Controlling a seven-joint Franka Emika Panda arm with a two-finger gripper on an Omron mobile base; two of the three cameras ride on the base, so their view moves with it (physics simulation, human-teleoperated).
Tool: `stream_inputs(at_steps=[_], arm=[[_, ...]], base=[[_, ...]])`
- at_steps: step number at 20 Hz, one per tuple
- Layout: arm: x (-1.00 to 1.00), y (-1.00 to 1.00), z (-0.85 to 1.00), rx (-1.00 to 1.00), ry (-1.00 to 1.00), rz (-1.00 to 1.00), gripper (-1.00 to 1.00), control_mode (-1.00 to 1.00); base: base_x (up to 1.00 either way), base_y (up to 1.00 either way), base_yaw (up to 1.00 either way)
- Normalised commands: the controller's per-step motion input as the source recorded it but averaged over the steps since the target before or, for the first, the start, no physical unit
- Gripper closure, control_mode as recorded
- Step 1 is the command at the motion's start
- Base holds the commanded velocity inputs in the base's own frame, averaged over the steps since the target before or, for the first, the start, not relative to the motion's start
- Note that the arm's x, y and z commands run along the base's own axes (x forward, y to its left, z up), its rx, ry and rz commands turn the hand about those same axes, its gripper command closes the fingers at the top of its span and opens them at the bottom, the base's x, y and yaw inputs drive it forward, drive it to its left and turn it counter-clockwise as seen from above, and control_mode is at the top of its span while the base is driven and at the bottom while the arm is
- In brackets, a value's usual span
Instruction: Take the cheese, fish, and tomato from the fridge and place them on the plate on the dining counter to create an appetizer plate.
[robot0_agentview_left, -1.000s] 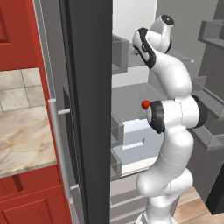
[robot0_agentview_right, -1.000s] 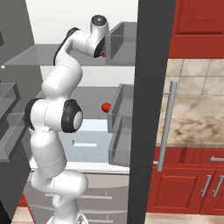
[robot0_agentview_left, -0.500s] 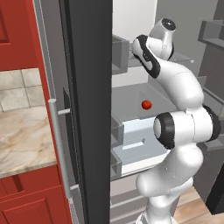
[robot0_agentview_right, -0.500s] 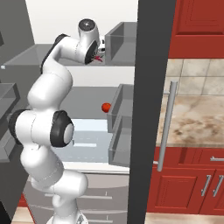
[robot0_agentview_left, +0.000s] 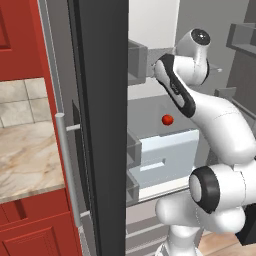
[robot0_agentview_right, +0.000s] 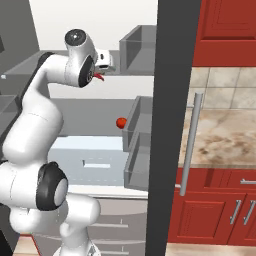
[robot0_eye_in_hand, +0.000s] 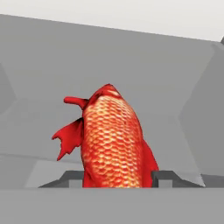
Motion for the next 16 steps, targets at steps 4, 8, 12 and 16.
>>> stream_inputs(at_steps=[4, 8, 12, 16], arm=[[-1.0, 0.01, 0.0, 0.0, 0.0, 0.0, 1.0, -1.0], [-1.0, 0.0, 0.0, 0.0, -0.02, 0.0, 1.0, -1.0], [0.0, 0.0, 0.0, 0.0, 0.0, 0.0, 1.0, 1.0], [0.0, 0.0, 0.0, 0.0, 0.0, 0.0, 1.0, 1.0]], base=[[0.0, 0.0, 0.0], [0.0, 0.0, 0.0], [-1.0, 0.0, -0.05], [-1.0, 0.0, -0.06]])
